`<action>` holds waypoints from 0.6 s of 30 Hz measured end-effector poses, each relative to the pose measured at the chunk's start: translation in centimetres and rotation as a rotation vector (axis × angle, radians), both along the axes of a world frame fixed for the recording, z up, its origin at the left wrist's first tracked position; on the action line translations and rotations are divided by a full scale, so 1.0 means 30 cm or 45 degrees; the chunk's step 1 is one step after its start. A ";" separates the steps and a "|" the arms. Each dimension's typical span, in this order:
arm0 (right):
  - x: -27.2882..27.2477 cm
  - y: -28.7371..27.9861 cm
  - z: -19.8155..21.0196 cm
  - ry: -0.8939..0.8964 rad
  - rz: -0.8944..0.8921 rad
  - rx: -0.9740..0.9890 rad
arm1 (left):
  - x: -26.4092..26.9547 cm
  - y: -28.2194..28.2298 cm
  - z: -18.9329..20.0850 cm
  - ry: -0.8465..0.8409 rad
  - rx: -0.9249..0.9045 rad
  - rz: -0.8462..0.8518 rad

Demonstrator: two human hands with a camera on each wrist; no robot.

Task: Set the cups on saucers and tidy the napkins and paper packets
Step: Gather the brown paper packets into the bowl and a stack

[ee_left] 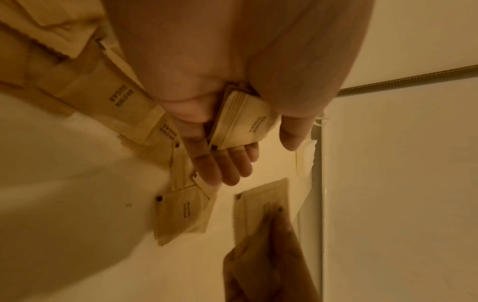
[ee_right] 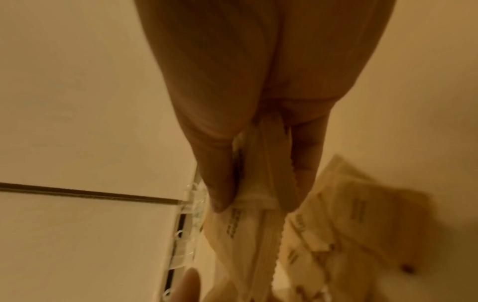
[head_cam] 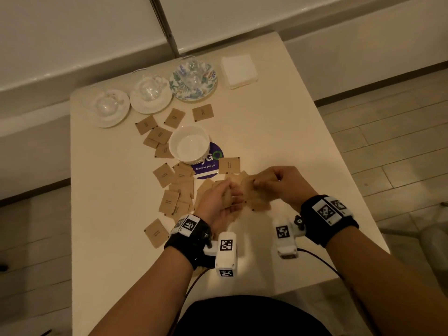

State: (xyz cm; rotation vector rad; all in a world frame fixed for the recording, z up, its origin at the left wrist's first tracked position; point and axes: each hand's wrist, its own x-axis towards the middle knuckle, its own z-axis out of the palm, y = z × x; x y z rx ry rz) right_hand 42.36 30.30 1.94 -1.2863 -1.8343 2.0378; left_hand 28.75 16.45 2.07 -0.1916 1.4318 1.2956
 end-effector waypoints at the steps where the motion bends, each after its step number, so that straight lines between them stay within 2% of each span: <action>1: -0.025 -0.001 0.021 0.040 0.008 -0.008 | -0.010 -0.003 0.004 -0.008 -0.005 0.025; 4: -0.088 -0.005 0.071 0.075 0.101 0.044 | -0.036 -0.020 0.010 -0.060 0.023 0.074; 6: -0.122 -0.011 0.087 0.022 0.147 0.142 | -0.051 -0.029 0.009 -0.083 0.051 0.113; 10: -0.183 -0.043 0.112 -0.155 0.224 0.557 | -0.070 -0.042 0.007 -0.079 0.094 0.157; 12: -0.221 -0.072 0.138 -0.179 0.283 0.687 | -0.074 -0.047 0.009 -0.089 0.124 0.166; 16: -0.305 -0.171 0.179 -0.258 0.705 1.006 | -0.076 -0.049 0.028 -0.160 0.193 0.210; 18: -0.332 -0.209 0.191 -0.233 0.729 0.914 | -0.084 -0.058 0.033 -0.202 0.238 0.269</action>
